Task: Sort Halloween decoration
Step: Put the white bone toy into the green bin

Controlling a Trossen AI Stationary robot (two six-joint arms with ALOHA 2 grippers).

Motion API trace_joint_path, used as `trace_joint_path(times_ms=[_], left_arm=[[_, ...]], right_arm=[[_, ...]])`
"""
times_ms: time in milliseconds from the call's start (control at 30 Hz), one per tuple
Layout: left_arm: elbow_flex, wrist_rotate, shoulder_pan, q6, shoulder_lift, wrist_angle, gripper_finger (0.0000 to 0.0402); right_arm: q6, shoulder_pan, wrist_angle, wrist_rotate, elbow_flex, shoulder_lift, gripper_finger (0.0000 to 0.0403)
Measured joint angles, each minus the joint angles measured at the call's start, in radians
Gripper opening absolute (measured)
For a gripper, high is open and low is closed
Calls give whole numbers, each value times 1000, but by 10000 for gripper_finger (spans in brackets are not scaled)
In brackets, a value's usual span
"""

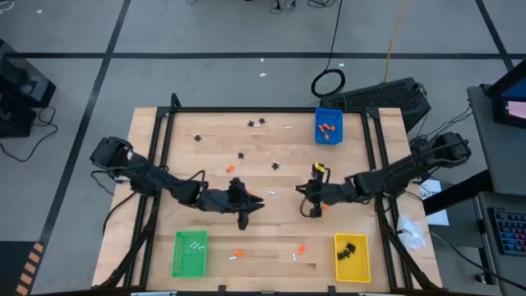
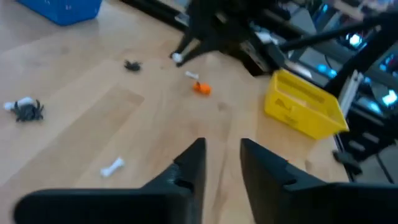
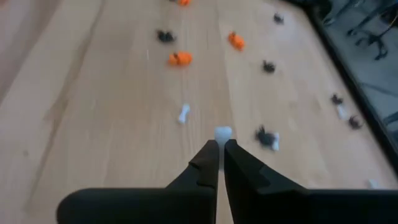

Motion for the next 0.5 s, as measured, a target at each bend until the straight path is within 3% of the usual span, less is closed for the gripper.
trace_joint_path(times_ms=[167,367,500], left_arm=[[19,-1,63,2,90,115,135],[82,4,123,35,146,173,141],[109,81,150,28,158,161,141]], right_arm=[[-17,45,-17,101,56,24,6],[-32,47,-30,105,115,85,6],[-41,46,-36,137,135,115,6]])
